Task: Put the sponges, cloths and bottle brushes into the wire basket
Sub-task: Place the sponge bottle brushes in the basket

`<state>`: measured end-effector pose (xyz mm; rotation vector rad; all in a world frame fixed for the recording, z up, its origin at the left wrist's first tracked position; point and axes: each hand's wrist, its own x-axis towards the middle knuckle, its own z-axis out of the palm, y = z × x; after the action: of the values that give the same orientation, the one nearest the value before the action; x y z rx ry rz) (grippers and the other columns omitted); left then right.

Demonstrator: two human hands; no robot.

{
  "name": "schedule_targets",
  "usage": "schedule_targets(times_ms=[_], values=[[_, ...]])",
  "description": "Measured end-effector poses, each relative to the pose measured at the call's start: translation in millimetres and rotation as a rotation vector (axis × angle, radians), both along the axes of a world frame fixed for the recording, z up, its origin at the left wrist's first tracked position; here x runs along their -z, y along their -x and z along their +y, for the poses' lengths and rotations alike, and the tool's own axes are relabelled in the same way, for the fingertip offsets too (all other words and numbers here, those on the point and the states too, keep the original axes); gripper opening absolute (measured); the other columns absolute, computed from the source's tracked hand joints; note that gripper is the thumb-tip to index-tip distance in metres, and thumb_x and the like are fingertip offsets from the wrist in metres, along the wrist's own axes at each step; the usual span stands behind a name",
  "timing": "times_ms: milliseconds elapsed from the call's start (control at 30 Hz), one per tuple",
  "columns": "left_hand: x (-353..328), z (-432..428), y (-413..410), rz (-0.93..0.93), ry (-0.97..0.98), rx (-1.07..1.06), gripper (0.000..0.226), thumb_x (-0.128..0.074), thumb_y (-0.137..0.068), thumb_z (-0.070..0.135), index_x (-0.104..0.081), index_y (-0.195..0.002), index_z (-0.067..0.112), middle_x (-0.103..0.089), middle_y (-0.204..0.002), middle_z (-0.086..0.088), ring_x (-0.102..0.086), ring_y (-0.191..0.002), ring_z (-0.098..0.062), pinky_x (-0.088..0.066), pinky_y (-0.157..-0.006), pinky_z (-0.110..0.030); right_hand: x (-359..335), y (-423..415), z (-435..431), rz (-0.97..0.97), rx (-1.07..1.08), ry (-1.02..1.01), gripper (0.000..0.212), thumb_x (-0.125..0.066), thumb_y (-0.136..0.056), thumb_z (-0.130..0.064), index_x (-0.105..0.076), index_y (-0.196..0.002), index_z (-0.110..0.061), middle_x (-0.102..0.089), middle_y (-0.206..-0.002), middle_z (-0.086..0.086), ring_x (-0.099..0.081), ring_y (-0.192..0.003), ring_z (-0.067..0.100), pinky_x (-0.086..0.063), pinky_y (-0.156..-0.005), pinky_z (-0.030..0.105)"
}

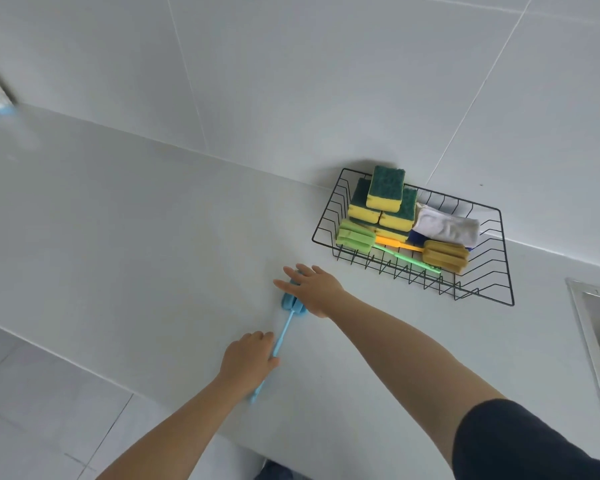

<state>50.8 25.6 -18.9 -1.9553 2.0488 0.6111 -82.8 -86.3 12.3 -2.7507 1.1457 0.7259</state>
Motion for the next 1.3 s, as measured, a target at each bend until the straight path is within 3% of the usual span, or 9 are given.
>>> schedule_targets(times_ms=[133, 233, 400, 567, 867, 1033, 1200, 1300], values=[[2.2, -1.2, 0.2, -0.004, 0.01, -0.01, 0.025, -0.042, -0.095, 0.024, -0.05, -0.114, 0.01, -0.062, -0.114, -0.007, -0.06, -0.104, -0.028, -0.047, -0.084, -0.037, 7.4, 0.7, -1.2, -0.045, 0.023, 0.03, 0.052, -0.054, -0.09, -0.011, -0.037, -0.137, -0.02, -0.036, -0.145, 0.007, -0.026, -0.136, 0.03, -0.035, -0.106, 0.036], [1.9, -5.3, -5.1, -0.02, 0.025, -0.023, 0.022, -0.04, -0.096, 0.02, -0.05, -0.113, 0.011, -0.062, -0.114, -0.007, -0.06, -0.104, -0.028, -0.048, -0.084, -0.038, 7.4, 3.4, -2.0, -0.077, 0.049, 0.056, 0.04, -0.052, -0.09, -0.01, -0.045, -0.129, -0.017, -0.046, -0.131, 0.007, -0.037, -0.124, 0.028, -0.039, -0.097, 0.034], [-15.5, -27.7, -23.9, -0.049, 0.11, -0.06, 0.022, -0.042, -0.094, 0.017, -0.057, -0.109, 0.016, -0.061, -0.113, -0.006, -0.059, -0.107, -0.026, -0.048, -0.085, -0.035, -4.2, 10.9, -1.6, -0.122, 0.097, 0.078, 0.031, -0.049, -0.092, -0.024, -0.048, -0.122, -0.014, -0.051, -0.123, 0.008, -0.045, -0.115, 0.026, -0.039, -0.088, 0.033], [-57.1, -66.3, -37.8, -0.004, 0.274, -0.11, 0.02, -0.047, -0.093, 0.019, -0.063, -0.104, 0.016, -0.063, -0.105, -0.007, -0.059, -0.101, -0.026, -0.048, -0.079, -0.034, -47.5, 25.2, -2.9, -0.292, 0.181, 0.132, 0.034, -0.043, -0.092, -0.031, -0.052, -0.12, -0.013, -0.054, -0.117, 0.009, -0.047, -0.109, 0.026, -0.039, -0.085, 0.034], [-108.7, -137.5, 36.2, 0.095, 0.553, 0.112, 0.019, -0.047, -0.093, 0.014, -0.065, -0.098, 0.009, -0.064, -0.095, -0.011, -0.058, -0.091, -0.029, -0.036, -0.06, -0.031, -115.0, 106.9, -25.0, -0.349, 0.431, 0.296, 0.038, -0.048, -0.091, -0.032, -0.05, -0.126, -0.016, -0.051, -0.121, 0.008, -0.044, -0.114, 0.026, -0.04, -0.09, 0.035], [-104.9, -175.4, 94.7, 0.095, 0.543, 0.292, 0.018, -0.047, -0.094, 0.014, -0.064, -0.096, 0.008, -0.064, -0.094, -0.009, -0.059, -0.091, -0.028, -0.031, -0.051, -0.027, -114.1, 163.9, -35.2, -0.309, 0.625, 0.282, 0.037, -0.048, -0.091, -0.031, -0.05, -0.125, -0.018, -0.05, -0.125, 0.008, -0.04, -0.121, 0.026, -0.038, -0.097, 0.037], [-82.7, -203.7, 145.4, 0.006, 0.467, 0.44, 0.018, -0.047, -0.094, 0.013, -0.064, -0.1, 0.011, -0.047, -0.081, 0.001, -0.046, -0.074, -0.019, -0.042, -0.062, -0.029, -92.3, 206.6, -41.9, -0.245, 0.778, 0.223, 0.039, -0.048, -0.092, -0.032, -0.049, -0.128, -0.019, -0.048, -0.128, 0.008, -0.04, -0.125, 0.027, -0.042, -0.093, 0.037], [-64.9, -213.8, 167.8, -0.036, 0.39, 0.499, 0.019, -0.045, -0.093, 0.008, -0.064, -0.097, 0.01, -0.046, -0.074, 0.001, -0.046, -0.071, -0.02, -0.043, -0.063, -0.03, -75.7, 223.7, -45.8, -0.225, 0.835, 0.171, 0.039, -0.049, -0.091, -0.031, -0.05, -0.128, -0.019, -0.048, -0.129, 0.009, -0.041, -0.124, 0.026, -0.043, -0.093, 0.039]])
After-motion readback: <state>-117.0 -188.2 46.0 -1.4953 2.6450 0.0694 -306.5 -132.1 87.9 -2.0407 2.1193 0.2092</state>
